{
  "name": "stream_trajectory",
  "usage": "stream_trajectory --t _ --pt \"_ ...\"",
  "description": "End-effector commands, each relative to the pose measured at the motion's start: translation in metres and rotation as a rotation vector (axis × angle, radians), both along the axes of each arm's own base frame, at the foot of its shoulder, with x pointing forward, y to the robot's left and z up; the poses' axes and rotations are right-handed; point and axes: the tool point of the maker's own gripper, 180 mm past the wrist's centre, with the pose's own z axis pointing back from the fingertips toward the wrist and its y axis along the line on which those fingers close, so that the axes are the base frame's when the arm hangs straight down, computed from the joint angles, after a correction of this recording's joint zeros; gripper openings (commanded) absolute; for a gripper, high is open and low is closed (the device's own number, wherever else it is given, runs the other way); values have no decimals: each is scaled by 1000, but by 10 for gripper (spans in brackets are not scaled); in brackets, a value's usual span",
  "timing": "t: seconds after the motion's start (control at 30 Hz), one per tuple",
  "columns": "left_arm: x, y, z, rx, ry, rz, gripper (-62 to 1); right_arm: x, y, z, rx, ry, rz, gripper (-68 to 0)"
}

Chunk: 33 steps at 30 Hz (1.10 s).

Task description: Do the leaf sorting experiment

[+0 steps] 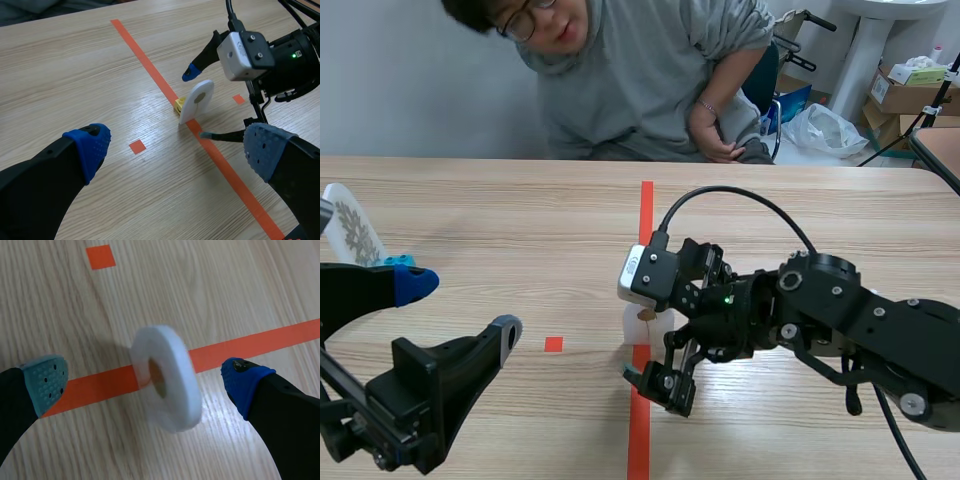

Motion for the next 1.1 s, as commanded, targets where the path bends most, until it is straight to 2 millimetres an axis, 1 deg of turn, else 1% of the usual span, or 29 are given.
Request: stream_trajectory --t 0.0,0.13,0.17,0.27,0.33,0.5,0.57,0.73,0.8,0.87,1.03,1.07 --pt "0 -4 9 -22 -25 -1 -43 13 1 12 19 -39 -9 -42" --pt "0 -4 10 -23 -27 -1 -43 12 0 11 16 -35 -11 -44" --pt "0 -4 10 -23 -27 -1 -43 12 0 10 16 -34 -11 -58" --pt "0 -4 10 -24 -28 -1 -43 12 0 10 17 -34 -12 -161" --pt "0 -4 10 -24 -28 -1 -43 12 0 10 17 -34 -12 -215" --pt "0 -4 10 -23 -28 -1 -43 12 1 12 27 -37 -8 -291" --pt "0 -4 10 -24 -28 -1 -43 12 2 13 34 -39 -6 -333" --pt "0 -4 10 -24 -28 -1 -43 12 5 16 53 -46 -1 -482" --pt "0 -4 10 -24 -28 -1 -43 12 5 16 55 -46 0 -524" --pt "0 -4 10 -24 -28 -1 -43 12 5 16 55 -46 0 -540" --pt "0 -4 10 -24 -28 -1 -43 12 5 17 59 -47 1 -542" --pt "0 -4 10 -24 -28 -1 -43 12 5 17 59 -47 1 -558"
